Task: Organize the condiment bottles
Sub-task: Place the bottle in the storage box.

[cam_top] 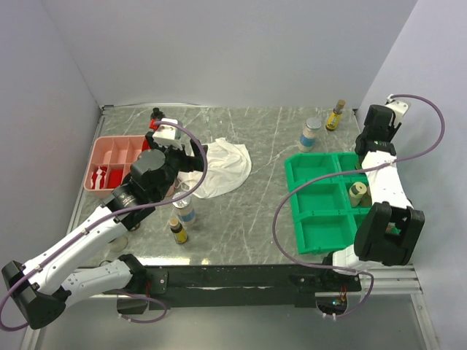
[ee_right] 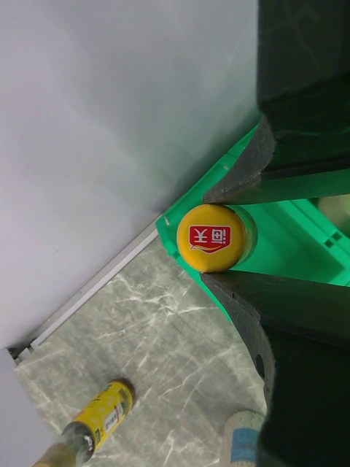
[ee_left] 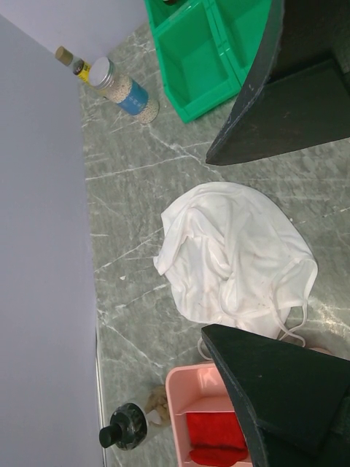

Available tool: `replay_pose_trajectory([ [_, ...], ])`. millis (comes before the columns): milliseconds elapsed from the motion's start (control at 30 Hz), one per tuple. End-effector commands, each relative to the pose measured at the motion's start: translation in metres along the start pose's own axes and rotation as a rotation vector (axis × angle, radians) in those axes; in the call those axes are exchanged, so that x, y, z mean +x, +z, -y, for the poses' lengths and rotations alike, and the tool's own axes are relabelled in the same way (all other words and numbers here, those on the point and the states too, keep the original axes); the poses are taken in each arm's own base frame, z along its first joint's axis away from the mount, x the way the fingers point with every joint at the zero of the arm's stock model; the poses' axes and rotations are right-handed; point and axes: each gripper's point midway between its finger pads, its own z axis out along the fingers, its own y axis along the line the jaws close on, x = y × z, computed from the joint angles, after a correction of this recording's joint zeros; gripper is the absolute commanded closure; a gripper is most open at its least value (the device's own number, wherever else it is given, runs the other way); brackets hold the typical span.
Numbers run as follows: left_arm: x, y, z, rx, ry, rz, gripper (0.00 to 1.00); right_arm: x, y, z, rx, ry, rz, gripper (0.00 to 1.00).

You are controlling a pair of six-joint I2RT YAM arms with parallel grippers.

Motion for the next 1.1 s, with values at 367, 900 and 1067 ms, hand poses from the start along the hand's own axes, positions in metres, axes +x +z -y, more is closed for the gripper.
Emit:
replay_pose_trajectory([
  [367, -0.014, -0.001, 0.0, -0.007, -0.013, 0.052, 0.03, -0.019, 0.023, 0.0, 0.038, 0.087, 0.165, 0.89],
  [900, -0.017, -0.004, -0.001, -0.008, -0.016, 0.064, 0.03, -0.027, 0.005, -0.004, -0.001, 0.14, 0.102, 0.16],
  [1067, -0.016, -0.004, -0.002, -0.016, -0.011, 0.064, 0.03, -0.043, -0.014, -0.019, -0.084, 0.152, 0.118, 0.03],
])
